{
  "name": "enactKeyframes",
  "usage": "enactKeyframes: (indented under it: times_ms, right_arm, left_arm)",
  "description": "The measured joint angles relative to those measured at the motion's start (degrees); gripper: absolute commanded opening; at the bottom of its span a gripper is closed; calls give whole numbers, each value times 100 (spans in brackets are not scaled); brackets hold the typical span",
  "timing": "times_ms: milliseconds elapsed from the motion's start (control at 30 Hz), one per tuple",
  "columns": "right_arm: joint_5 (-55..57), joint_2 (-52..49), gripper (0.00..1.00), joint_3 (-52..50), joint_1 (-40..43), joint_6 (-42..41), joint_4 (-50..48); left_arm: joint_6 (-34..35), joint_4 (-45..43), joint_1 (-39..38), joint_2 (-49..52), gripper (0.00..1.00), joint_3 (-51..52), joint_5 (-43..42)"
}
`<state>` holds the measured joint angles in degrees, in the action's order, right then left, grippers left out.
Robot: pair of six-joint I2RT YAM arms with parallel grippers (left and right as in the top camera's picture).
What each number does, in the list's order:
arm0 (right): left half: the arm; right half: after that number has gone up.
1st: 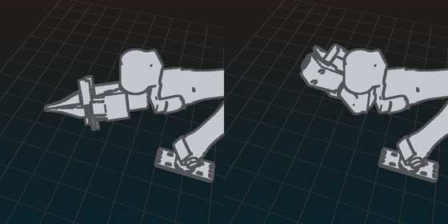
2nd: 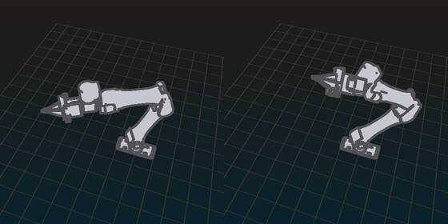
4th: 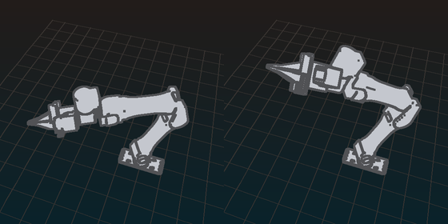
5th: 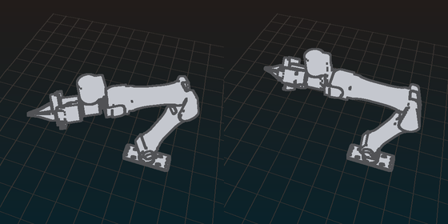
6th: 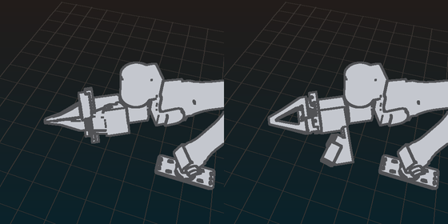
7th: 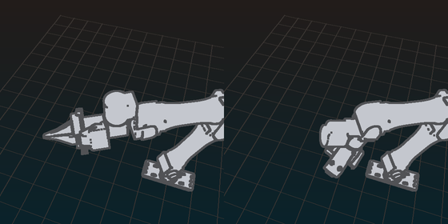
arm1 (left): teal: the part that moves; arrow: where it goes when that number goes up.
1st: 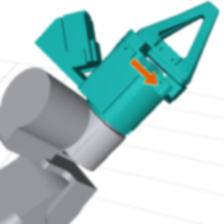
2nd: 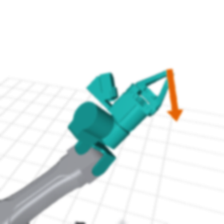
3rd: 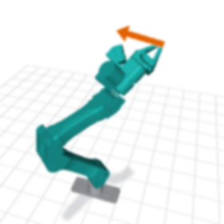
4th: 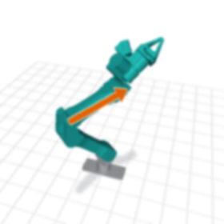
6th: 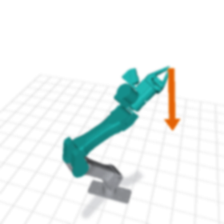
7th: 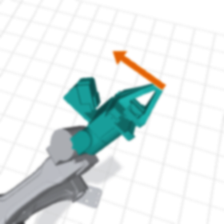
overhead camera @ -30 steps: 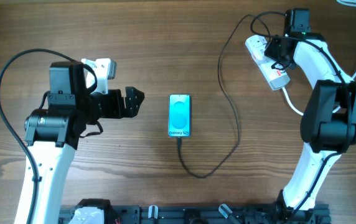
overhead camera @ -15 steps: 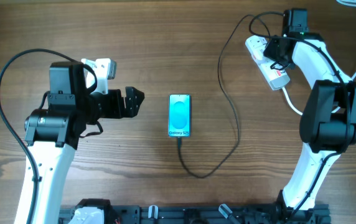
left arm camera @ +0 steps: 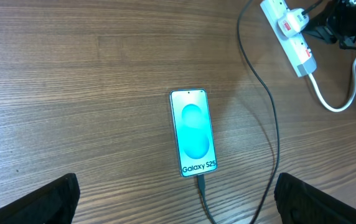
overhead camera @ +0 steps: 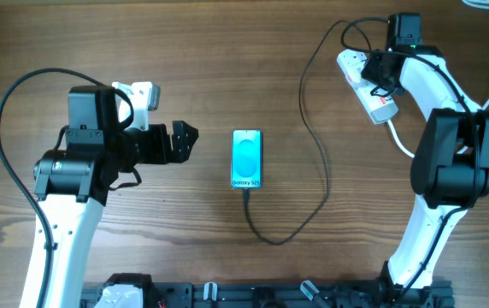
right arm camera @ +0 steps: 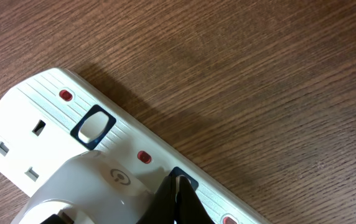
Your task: Plug charger to phone and switch on socket
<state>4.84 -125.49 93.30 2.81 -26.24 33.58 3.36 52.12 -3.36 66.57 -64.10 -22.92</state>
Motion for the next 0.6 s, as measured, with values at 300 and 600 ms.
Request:
enactKeyframes:
  times_ms: [300,600]
  right_arm:
    - [-22,2,4,37,-44,0,164]
    - [31,111,5,103,-291,2,905]
  left_arm:
    - [0,2,0,0,100,0,0]
    - [0,2,0,0,100,0,0]
